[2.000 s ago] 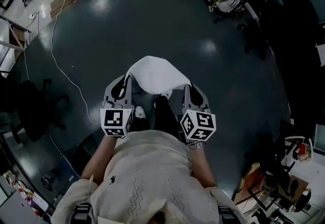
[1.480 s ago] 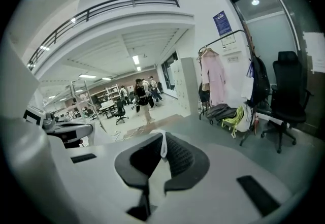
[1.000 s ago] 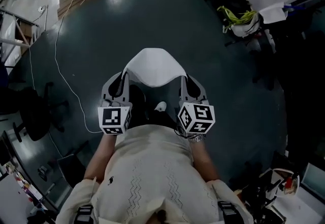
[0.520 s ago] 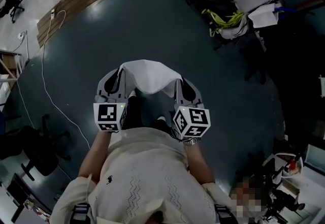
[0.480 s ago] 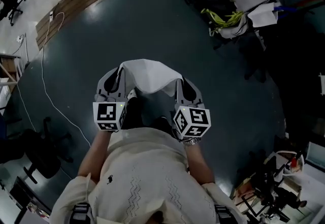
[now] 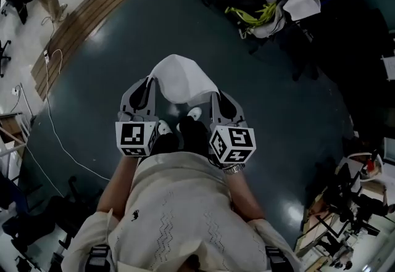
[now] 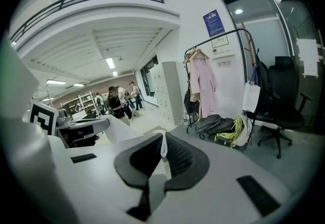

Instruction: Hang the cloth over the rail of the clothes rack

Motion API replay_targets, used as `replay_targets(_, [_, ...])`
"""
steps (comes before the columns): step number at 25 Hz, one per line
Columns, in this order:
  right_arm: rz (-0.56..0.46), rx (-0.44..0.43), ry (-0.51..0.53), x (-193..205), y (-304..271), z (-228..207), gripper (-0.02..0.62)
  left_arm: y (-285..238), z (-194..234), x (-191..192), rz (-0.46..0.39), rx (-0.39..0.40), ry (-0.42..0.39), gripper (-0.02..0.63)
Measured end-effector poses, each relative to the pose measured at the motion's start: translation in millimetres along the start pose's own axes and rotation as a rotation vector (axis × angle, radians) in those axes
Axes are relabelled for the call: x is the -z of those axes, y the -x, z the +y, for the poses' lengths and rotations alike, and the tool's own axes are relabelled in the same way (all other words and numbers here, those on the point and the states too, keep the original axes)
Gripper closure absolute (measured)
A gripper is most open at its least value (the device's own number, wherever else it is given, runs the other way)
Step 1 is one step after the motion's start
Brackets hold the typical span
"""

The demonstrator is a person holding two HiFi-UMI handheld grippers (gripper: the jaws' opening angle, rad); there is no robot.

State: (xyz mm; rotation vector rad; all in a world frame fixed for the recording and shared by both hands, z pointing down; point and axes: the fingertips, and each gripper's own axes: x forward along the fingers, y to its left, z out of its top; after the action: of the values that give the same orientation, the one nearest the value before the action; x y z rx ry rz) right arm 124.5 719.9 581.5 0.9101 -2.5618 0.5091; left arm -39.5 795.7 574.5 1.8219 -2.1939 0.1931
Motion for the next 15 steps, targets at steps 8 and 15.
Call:
replay_targets(8, [0.000, -0.034, -0.032, -43, -89, -61, 0.572, -103, 2, -19, 0.071, -0.004, -0.021, 0.581])
replay_targets(15, [-0.019, -0.044, -0.071, -103, -168, -114, 0.572, -204, 10, -61, 0.058, 0.006, 0.047, 0.581])
